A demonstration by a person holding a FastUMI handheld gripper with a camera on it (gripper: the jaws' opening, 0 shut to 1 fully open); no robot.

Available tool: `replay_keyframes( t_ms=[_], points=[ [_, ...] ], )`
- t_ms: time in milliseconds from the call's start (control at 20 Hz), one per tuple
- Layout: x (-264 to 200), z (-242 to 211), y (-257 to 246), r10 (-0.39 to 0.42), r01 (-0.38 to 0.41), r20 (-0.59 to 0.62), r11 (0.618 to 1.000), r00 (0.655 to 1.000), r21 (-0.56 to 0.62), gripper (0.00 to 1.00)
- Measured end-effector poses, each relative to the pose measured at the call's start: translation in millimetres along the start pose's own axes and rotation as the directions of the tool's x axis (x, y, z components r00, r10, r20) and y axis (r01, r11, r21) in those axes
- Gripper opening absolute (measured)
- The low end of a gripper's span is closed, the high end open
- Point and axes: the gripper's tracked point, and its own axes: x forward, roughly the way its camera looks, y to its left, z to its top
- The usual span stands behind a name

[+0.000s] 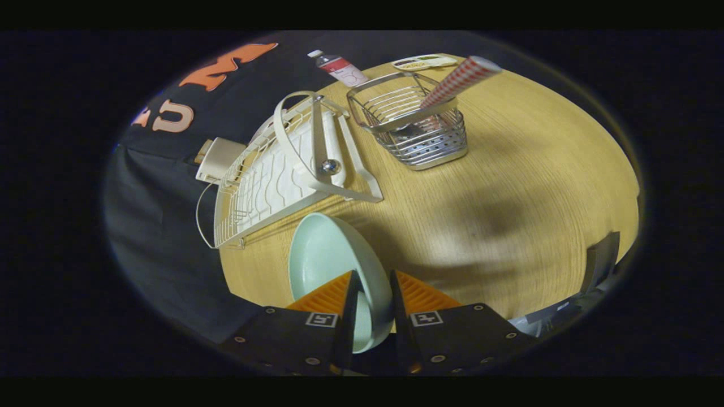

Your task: Take the plate from the dish rack, then take the spoon from the basket and place it into the plate.

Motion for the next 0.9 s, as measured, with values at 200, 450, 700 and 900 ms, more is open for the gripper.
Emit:
replay_keyframes(
  t_ms=[200, 450, 700, 900],
  points=[
    [4.5, -2.3, -8.7, -0.039, 0.04, 0.026, 0.999, 0.999, -0.017, 0.37],
    [-7.0, 20.7, -17.3, -0.055, 0.065, 0.13, 0.995, 0.99, -0.07, 0.46],
    [-40.0, 91.2, -20.0, -0.052, 0.116, 0.432, 0.986, 0.9, -0.123, 0.63],
    [-68.4, 139.3, -27.6, -0.079, 0.205, 0.6, 0.968, 0.796, -0.145, 0.64]
  ],
)
